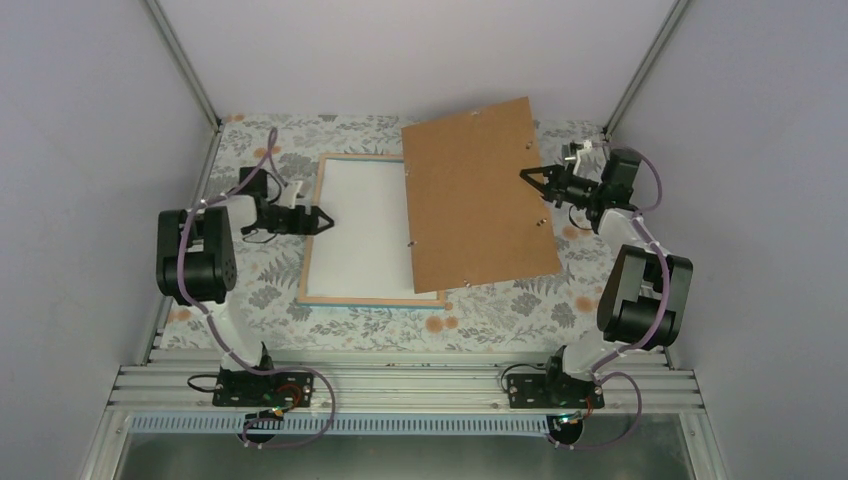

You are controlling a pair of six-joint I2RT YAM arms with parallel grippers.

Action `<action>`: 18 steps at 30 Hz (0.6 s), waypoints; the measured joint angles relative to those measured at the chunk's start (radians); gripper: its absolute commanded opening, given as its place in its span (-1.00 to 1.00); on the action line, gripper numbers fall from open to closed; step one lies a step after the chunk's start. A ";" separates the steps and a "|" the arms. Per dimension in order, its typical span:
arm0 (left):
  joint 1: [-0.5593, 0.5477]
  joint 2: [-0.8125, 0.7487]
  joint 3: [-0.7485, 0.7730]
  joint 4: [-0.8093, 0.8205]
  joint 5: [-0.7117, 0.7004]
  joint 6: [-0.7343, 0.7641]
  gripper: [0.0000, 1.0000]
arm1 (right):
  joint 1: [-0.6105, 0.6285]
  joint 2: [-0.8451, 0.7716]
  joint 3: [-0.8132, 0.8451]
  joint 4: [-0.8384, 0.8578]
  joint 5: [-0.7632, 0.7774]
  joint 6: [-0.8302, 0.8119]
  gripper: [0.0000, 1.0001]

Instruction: Put the photo into the frame

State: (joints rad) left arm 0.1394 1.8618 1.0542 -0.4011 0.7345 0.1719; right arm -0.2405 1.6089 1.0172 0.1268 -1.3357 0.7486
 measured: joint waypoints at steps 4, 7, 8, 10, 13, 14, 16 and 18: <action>-0.113 -0.010 -0.013 0.026 0.006 -0.028 0.89 | -0.003 0.000 -0.031 0.047 0.006 0.044 -0.92; -0.167 -0.053 -0.013 0.027 0.021 -0.031 0.90 | -0.003 0.000 -0.053 0.112 0.006 0.095 -0.92; -0.169 -0.077 -0.012 0.029 0.029 -0.032 0.91 | -0.002 0.000 -0.061 0.139 0.006 0.116 -0.92; -0.167 -0.143 -0.001 0.043 0.057 -0.048 0.90 | 0.001 0.000 -0.072 0.197 0.007 0.161 -0.92; -0.180 -0.198 0.060 0.082 0.112 -0.103 0.90 | 0.019 0.000 -0.085 0.311 0.011 0.252 -0.92; -0.195 -0.203 0.084 0.107 0.134 -0.131 0.90 | 0.026 0.000 -0.094 0.373 0.014 0.299 -0.92; -0.224 -0.205 0.103 0.157 0.169 -0.185 0.90 | 0.044 0.000 -0.111 0.491 0.014 0.389 -0.92; -0.253 -0.204 0.105 0.202 0.201 -0.243 0.91 | 0.067 0.006 -0.122 0.651 0.010 0.508 -0.92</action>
State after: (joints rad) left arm -0.1139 1.6577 1.1595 -0.1993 0.9352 -0.0715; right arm -0.1738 1.6146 0.8951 0.7776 -1.3254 1.2568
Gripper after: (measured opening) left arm 0.951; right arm 0.041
